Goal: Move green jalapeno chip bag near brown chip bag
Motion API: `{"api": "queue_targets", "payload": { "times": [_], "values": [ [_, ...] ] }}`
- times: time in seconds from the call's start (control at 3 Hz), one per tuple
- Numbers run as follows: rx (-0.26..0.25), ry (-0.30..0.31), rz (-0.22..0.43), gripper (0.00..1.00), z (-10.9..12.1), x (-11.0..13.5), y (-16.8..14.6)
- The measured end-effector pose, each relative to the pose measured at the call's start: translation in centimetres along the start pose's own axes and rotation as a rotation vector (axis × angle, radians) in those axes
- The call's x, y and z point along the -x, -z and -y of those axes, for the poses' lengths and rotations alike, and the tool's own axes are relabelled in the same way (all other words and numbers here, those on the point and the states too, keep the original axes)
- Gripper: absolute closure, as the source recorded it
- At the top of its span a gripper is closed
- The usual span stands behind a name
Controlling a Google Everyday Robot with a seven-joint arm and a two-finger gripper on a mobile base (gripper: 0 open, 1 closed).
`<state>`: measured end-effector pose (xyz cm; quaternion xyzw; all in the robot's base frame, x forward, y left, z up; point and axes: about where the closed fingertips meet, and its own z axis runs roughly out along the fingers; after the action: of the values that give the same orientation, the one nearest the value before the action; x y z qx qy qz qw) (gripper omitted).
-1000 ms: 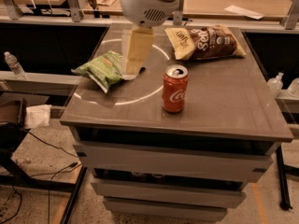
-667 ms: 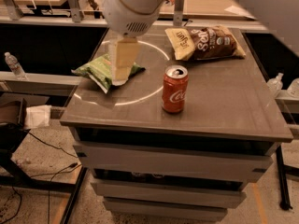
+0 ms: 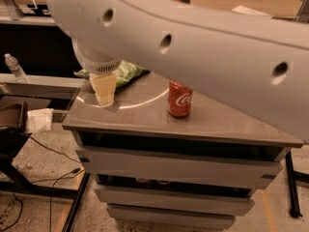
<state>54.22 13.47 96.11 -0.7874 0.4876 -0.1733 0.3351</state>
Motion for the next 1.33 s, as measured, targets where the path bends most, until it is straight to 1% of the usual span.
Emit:
{"api": "queue_targets", "payload": {
  "times": [0.33, 0.67, 1.0, 1.33],
  "values": [
    [-0.038, -0.007, -0.065, 0.0, 0.7, -1.5, -0.1],
    [-0.036, 0.001, -0.085, 0.0, 0.3, -1.3, -0.1],
    [-0.038, -0.029, -0.127, 0.0, 0.2, -1.2, -2.2],
    [-0.088, -0.074, -0.194, 0.0, 1.6, -1.6, -4.6]
  ]
}}
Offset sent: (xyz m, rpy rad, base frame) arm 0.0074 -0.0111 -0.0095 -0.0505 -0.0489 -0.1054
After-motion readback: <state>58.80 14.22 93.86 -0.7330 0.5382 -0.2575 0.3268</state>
